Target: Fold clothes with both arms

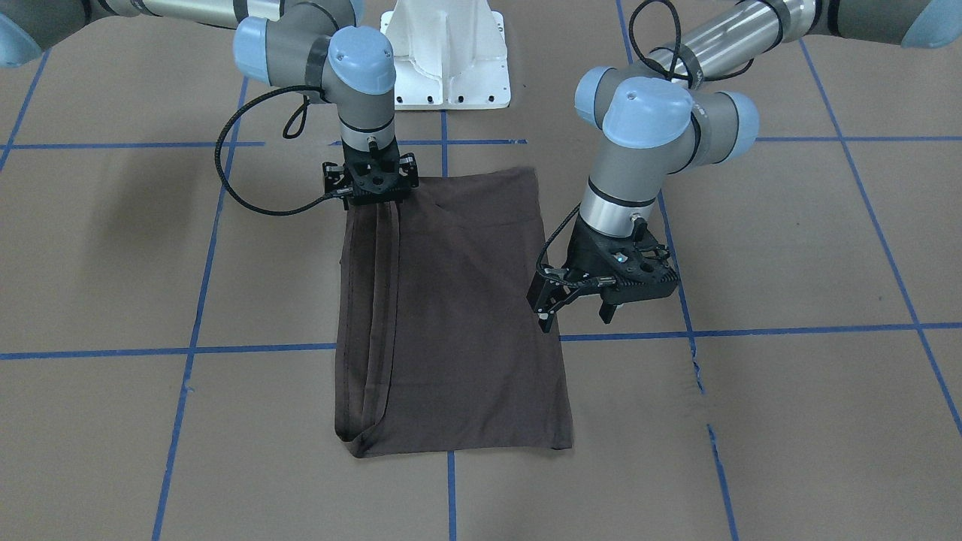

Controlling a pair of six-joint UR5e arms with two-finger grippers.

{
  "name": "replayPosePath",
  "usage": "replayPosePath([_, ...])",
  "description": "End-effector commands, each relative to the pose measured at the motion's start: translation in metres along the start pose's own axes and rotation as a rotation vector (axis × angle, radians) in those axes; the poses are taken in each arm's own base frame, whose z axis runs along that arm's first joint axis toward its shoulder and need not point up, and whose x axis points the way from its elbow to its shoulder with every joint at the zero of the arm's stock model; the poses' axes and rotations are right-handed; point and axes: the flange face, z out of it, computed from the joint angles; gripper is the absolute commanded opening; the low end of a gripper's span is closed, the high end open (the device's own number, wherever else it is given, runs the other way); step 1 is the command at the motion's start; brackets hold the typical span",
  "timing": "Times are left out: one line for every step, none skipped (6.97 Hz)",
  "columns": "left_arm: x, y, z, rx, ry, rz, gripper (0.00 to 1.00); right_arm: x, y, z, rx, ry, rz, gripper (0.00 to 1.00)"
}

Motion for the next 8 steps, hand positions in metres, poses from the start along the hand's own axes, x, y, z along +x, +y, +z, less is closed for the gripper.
replayPosePath([-0.0021,0.0003,0.0013,0.000,-0.002,0.000,1.00,-0.0091,0.0036,0.0062,0.017,-0.043,-0.024,0.54])
replayPosePath([-0.0021,0.0003,0.0013,0.000,-0.002,0.002,1.00,-0.0115,0.0028,0.0090,0.027,-0.062,-0.029,0.54])
replayPosePath([-0.0025,0.0003,0.0020,-0.001,-0.003,0.003,1.00,-0.0118,0.0030,0.0089,0.025,-0.065,-0.030,0.55])
replayPosePath([-0.0021,0.0003,0.0013,0.000,-0.002,0.005,1.00,-0.0126,0.0029,0.0082,0.024,-0.067,-0.031,0.54])
replayPosePath([-0.0025,0.0003,0.0020,-0.001,-0.003,0.004,1.00,-0.0121,0.0033,0.0081,0.024,-0.067,-0.033,0.42])
replayPosePath([-0.0025,0.0003,0.0020,-0.001,-0.003,0.003,1.00,-0.0118,0.0026,0.0063,0.027,-0.069,-0.036,0.27])
replayPosePath([-0.0023,0.0003,0.0019,0.000,-0.002,0.005,1.00,-0.0121,0.0029,0.0048,0.027,-0.072,-0.038,0.24])
replayPosePath([-0.0023,0.0003,0.0019,0.000,-0.002,0.005,1.00,-0.0116,0.0033,0.0048,0.027,-0.072,-0.039,0.24])
